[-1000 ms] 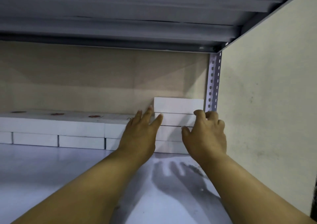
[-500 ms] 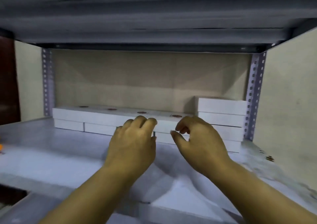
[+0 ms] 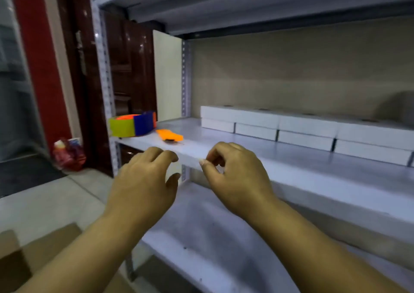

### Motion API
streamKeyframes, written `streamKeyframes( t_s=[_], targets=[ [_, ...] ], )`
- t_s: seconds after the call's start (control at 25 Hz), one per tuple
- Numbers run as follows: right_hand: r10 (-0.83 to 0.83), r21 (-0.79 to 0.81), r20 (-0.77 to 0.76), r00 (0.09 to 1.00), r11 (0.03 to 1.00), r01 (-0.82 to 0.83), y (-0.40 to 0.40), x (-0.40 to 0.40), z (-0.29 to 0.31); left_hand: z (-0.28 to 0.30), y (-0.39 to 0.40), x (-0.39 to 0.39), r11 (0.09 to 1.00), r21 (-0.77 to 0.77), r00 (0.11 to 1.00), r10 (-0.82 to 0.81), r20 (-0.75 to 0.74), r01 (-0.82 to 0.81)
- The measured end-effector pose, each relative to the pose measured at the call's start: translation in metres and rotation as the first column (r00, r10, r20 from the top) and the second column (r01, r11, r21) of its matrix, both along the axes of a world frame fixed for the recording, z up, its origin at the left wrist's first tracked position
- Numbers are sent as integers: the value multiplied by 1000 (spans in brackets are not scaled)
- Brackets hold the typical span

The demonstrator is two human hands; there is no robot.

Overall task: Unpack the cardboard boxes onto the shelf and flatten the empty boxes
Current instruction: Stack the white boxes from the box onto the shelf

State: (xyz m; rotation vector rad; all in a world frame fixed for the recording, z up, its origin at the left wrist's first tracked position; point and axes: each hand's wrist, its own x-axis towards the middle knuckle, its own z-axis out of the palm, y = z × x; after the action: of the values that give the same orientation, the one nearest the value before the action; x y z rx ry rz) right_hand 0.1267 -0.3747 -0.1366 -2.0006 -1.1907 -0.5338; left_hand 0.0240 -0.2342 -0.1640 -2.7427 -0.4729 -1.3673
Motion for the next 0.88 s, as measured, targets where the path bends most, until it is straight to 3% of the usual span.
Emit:
streamKeyframes(
  t_s=[0.32, 0.56, 0.88],
  targets=[
    [179, 28, -85, 980, 984, -178, 105, -101, -67, -62, 79, -135, 967, -113, 973, 218, -78, -226],
    [228, -70, -223, 948, 966, -248, 156, -161, -135, -133, 122, -221, 920, -257, 952, 267, -147, -297],
    [277, -262, -425, 862, 874, -410, 210, -232, -220, -238, 155, -323, 686, -509, 853, 443, -276, -521]
  ],
)
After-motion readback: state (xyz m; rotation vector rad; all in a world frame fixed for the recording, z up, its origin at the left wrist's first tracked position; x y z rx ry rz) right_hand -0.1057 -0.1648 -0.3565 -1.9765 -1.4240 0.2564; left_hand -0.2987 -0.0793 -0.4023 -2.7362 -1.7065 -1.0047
